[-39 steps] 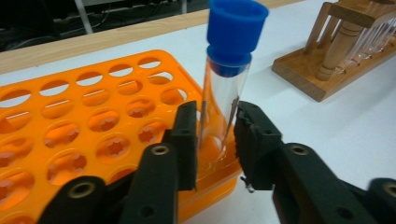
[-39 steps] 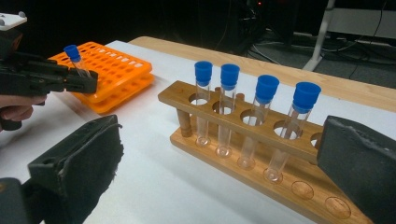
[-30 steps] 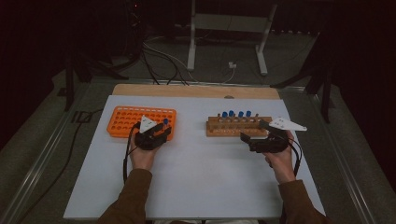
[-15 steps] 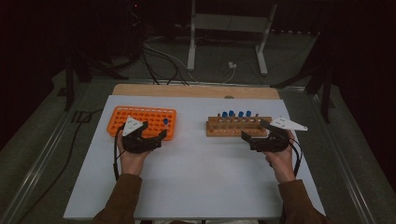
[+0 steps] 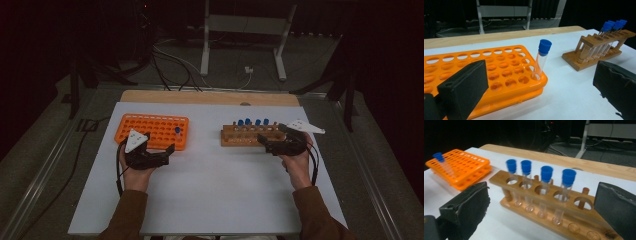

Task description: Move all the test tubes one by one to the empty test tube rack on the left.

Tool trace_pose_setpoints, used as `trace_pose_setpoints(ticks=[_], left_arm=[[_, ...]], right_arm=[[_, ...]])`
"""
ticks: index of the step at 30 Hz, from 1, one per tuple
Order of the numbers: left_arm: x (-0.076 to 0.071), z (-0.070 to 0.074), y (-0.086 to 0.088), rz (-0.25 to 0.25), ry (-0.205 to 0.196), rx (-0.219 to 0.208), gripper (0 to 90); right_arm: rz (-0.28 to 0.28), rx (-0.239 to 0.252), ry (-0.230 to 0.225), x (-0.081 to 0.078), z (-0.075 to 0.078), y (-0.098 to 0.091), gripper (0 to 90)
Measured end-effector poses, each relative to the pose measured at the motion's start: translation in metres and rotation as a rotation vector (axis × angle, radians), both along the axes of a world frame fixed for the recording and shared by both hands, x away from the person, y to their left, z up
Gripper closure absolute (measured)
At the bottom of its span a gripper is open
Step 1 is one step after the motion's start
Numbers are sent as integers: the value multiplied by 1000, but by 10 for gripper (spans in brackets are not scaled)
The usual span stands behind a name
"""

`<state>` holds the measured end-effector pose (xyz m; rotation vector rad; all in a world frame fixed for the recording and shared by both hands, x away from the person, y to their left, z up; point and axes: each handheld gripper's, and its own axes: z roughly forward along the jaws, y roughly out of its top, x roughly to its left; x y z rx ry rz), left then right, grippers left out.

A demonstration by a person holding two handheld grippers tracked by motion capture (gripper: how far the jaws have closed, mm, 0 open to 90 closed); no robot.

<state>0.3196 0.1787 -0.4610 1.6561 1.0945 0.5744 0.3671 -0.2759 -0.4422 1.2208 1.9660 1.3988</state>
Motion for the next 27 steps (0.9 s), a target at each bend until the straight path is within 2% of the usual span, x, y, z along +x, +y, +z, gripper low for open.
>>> trace_pose_setpoints(ticks=[4,7,12,13,15,18,21,23,25,27], left_arm=[[-1,0,1,3,-6,-5,7],[-1,-1,0,-4,1,-9,7],[-2,-2,0,-5,-34,-24,7],[-1,-2,0,-4,-36,-21,7],[-1,-4,1,-8,-48,-9,7],[-1,-6,1,-11,-61,-8,7],[-2,-6,1,-16,-68,-11,7],[-2,-6,0,-10,-70,3,7],[-2,-6,0,-1,-72,14,7],[-2,-6,1,0,-67,6,7]], right_arm=[[-20,-19,-8,9,0,-2,50],[-49,-28,5,17,-2,-6,84],[-89,-51,12,27,-6,-12,181],[-91,-60,13,28,-7,-12,229],[-78,-75,8,31,-10,-12,381],[-69,-93,4,33,-13,-8,513],[-65,-109,8,37,-17,-3,597],[-67,-116,14,40,-21,-1,642],[-65,-107,23,43,-24,-1,677],[-62,-103,22,44,-27,1,717]])
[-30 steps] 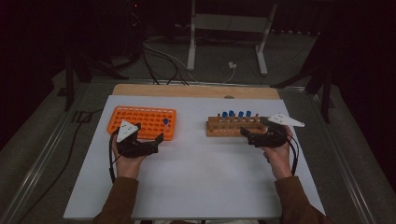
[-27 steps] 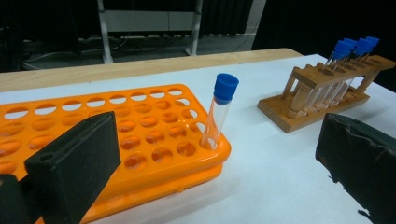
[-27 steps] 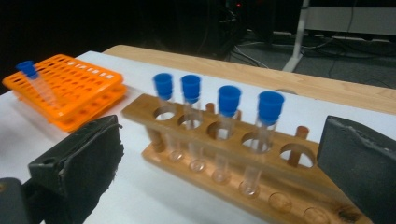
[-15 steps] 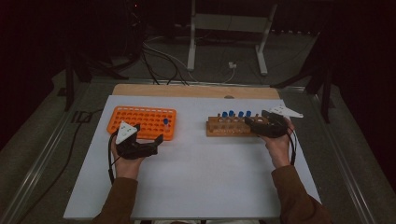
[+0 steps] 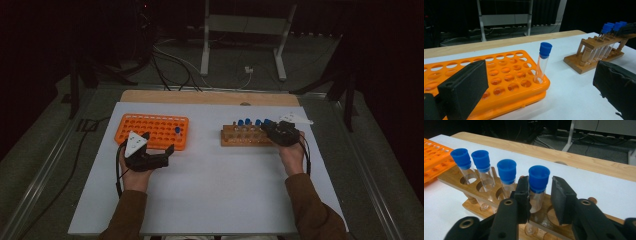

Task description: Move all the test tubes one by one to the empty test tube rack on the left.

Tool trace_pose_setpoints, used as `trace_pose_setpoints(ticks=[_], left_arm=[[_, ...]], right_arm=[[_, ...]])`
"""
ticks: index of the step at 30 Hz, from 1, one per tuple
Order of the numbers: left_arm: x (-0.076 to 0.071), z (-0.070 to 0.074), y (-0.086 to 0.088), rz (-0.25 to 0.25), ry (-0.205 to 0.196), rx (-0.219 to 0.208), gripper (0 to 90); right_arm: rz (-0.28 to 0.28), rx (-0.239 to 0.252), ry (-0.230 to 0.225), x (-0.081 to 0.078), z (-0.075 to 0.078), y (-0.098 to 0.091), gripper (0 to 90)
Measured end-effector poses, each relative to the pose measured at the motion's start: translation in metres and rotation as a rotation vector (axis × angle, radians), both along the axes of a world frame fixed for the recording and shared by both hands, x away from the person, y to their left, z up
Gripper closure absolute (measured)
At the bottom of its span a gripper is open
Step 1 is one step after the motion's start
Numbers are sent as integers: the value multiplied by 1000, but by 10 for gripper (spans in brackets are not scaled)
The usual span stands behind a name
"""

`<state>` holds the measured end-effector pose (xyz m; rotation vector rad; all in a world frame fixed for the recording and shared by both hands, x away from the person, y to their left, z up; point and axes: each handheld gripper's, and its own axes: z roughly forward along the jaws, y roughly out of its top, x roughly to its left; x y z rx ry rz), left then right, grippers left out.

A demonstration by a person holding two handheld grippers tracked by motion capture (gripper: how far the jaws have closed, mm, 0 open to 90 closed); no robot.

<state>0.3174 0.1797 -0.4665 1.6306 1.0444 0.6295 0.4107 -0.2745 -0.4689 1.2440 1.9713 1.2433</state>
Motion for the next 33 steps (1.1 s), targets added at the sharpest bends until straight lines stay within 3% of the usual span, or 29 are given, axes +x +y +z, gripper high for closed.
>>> trace_pose_setpoints(ticks=[3,6,13,17,33], left_arm=[[0,0,2,7,8,-10,7],[0,0,3,15,18,-14,7],[0,0,1,20,51,9,7],[1,-1,1,19,58,12,7],[1,-2,1,27,68,13,7]], right_arm=[[-3,-19,-14,-1,-1,5,747],[-2,-4,-18,-2,-3,7,755],[-13,21,-25,-6,-6,10,755],[-25,8,-27,-6,-5,11,763],[-32,46,-65,-13,15,6,764]])
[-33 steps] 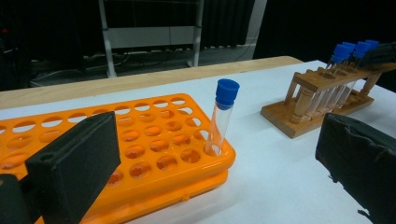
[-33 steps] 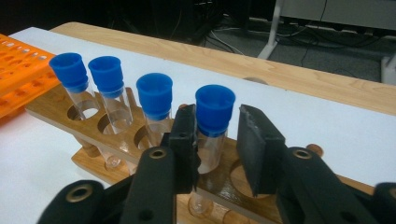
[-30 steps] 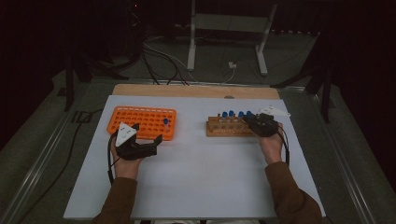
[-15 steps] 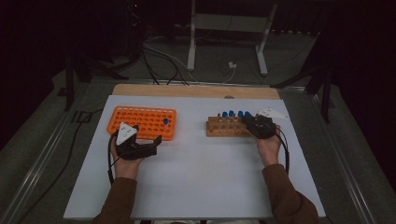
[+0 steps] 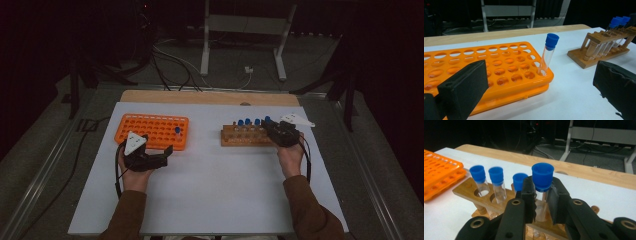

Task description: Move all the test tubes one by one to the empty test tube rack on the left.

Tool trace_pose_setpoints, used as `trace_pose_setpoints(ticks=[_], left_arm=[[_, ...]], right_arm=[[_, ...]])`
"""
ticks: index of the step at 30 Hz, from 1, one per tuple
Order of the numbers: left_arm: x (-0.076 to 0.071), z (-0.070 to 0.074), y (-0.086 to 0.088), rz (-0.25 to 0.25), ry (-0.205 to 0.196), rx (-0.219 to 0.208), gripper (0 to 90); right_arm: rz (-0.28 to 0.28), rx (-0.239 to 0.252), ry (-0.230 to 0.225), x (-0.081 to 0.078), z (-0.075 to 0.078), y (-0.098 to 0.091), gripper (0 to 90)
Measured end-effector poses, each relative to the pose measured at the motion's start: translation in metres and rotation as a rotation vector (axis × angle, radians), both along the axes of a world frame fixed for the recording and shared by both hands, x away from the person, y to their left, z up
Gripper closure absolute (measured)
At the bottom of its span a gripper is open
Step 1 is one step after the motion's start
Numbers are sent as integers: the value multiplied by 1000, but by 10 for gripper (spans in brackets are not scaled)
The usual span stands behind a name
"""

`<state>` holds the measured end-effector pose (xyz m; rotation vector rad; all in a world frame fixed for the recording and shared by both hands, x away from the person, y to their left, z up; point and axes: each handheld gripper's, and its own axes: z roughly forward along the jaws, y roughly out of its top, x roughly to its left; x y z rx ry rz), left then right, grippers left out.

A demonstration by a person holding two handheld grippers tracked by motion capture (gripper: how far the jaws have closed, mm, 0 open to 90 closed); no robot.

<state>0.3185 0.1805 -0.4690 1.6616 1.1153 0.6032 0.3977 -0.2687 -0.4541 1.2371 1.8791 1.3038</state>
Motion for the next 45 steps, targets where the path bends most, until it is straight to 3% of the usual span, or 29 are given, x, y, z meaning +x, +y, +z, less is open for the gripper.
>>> trace_pose_setpoints(ticks=[4,20,29,39,45], left_arm=[[0,-1,-2,0,4,3,7],[0,-5,-6,0,20,0,7],[-3,0,-16,-16,-6,24,8],[-3,17,-53,-118,-53,36,25],[2,21,-77,-184,-54,24,78]], right_arm=[[-7,26,-10,-2,7,-4,764],[15,33,-70,-12,38,-6,764],[60,53,-53,-19,41,1,764],[131,54,-27,-23,40,22,763],[181,38,-17,-26,39,40,762]])
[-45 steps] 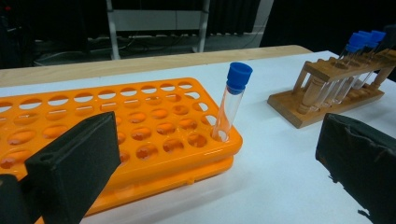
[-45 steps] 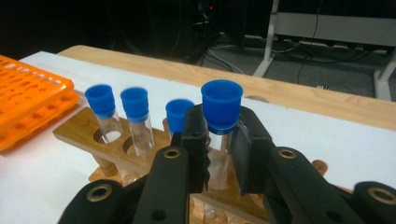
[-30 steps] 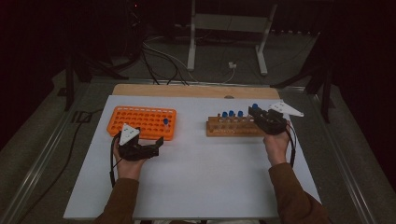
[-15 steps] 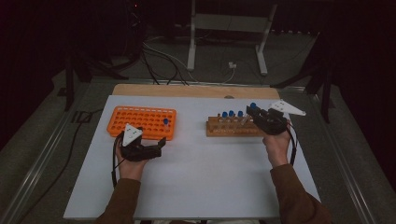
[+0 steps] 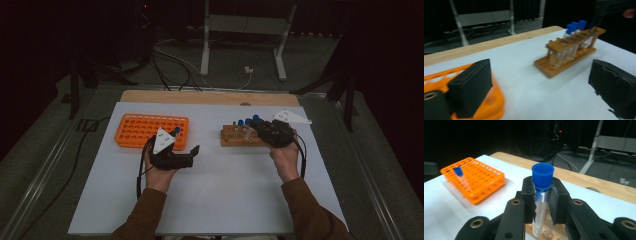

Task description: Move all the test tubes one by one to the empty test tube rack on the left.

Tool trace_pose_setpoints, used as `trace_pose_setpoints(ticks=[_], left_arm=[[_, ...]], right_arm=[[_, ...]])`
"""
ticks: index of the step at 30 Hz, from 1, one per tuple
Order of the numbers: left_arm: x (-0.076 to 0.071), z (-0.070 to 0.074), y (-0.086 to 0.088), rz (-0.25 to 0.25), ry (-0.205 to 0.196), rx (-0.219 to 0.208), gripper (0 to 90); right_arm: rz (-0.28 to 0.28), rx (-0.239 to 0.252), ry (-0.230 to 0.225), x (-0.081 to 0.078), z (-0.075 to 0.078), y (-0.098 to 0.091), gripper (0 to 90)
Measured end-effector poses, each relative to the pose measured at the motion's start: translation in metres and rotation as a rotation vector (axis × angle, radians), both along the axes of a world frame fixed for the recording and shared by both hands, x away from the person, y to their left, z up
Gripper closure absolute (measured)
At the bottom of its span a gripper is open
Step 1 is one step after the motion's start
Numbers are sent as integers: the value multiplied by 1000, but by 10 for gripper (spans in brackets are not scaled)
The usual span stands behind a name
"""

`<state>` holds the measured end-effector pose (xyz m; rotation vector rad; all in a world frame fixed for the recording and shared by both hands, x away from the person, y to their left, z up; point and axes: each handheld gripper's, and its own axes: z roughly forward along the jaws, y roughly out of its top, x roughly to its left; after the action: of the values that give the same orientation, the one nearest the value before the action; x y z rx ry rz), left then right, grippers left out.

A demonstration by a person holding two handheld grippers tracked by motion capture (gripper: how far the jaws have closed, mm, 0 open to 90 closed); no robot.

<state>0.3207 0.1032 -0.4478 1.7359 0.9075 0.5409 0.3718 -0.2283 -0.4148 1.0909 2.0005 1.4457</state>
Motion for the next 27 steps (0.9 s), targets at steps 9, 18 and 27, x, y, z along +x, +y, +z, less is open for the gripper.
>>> trace_pose_setpoints(ticks=[9,18,27], left_arm=[[10,-1,-35,-81,29,6,170],[19,-1,-63,-130,43,32,401],[21,-2,-72,-150,30,29,604]], right_arm=[[83,8,21,-8,0,24,762],[143,5,34,-12,-2,46,761],[183,7,46,-15,-3,60,761]])
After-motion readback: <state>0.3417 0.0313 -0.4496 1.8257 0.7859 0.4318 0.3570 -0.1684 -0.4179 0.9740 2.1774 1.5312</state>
